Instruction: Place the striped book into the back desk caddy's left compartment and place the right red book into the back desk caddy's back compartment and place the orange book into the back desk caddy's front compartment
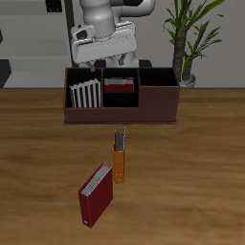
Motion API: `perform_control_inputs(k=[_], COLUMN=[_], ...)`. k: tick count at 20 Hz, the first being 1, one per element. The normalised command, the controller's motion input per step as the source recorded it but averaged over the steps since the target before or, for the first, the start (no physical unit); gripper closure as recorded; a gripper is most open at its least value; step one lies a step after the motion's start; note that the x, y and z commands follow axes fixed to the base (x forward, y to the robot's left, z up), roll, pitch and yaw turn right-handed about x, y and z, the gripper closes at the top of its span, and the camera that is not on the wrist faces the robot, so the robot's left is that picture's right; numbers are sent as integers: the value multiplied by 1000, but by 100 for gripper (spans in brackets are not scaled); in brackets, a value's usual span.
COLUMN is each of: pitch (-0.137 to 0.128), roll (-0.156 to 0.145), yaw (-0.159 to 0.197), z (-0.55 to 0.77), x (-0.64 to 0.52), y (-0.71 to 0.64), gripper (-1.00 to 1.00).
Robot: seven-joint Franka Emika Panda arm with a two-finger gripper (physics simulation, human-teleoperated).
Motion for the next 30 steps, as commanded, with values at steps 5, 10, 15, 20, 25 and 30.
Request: perform_control_inputs(k=[5,10,15,20,25,30], pitch=[-21,-10,-2,7,5,8], roll=[-38,-57,-41,-41,-17,8], yaw=[-145,-29,-1,-59,-56,-28], z=[-11,13,-28,42,8,-28], x=[258,440,351,355,275,291], y=[60,21,8,66,177,122], gripper=[-100,-100,-100,-100,-100,-100])
